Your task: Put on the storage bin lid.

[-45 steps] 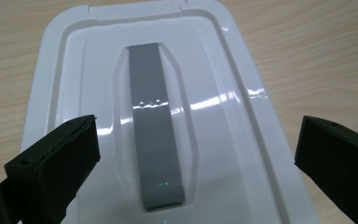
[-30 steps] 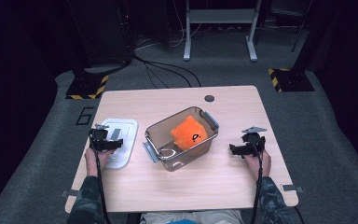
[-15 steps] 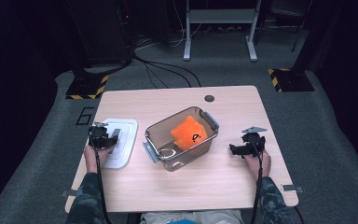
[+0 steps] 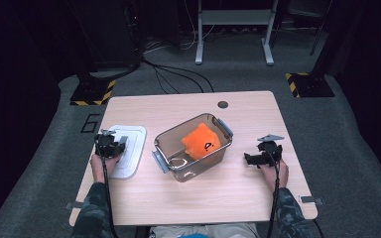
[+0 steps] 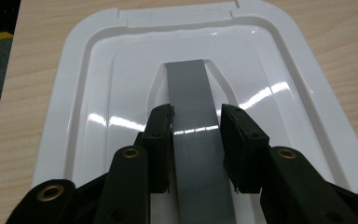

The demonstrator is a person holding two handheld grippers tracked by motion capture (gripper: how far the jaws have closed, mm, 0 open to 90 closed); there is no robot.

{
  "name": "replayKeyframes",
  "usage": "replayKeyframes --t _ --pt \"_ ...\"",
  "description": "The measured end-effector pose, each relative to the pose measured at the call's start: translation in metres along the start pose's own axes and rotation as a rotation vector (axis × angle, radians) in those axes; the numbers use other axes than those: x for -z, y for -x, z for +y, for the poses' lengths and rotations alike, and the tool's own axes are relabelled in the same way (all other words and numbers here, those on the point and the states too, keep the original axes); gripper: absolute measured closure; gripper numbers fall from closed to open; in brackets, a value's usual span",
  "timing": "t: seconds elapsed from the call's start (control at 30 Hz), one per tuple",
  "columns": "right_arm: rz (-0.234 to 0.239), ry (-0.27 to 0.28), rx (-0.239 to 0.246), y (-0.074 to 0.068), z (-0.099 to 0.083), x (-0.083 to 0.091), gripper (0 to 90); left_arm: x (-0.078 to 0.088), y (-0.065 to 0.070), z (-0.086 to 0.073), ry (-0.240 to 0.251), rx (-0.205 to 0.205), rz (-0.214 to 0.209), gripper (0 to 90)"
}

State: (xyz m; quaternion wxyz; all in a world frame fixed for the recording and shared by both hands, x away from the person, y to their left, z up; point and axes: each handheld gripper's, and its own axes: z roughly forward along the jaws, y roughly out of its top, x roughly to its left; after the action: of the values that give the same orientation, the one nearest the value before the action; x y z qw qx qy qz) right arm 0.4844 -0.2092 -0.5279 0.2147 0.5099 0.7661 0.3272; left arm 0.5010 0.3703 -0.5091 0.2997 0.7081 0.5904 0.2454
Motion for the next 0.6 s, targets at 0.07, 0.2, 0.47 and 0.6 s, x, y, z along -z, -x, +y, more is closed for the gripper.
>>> replayKeyframes --t 0.07,0.2,0.47,0.6 --pt "0.001 0.001 -0.001 0.0 0.0 0.0 1.7 0.0 0.0 0.0 0.0 -0.003 -0.002 64.3" --pt "0.002 0.001 -0.001 0.0 0.0 0.0 1.9 0.001 -0.002 -0.001 0.002 -0.001 -0.006 65.3" --pt "-0.007 0.007 -0.008 0.0 0.0 0.0 2.6 0.007 -0.002 -0.001 0.012 -0.011 -0.015 66.2" --pt "-0.006 0.006 -0.006 0.0 0.0 0.0 2.6 0.014 -0.002 0.0 0.023 -0.014 -0.018 66.2"
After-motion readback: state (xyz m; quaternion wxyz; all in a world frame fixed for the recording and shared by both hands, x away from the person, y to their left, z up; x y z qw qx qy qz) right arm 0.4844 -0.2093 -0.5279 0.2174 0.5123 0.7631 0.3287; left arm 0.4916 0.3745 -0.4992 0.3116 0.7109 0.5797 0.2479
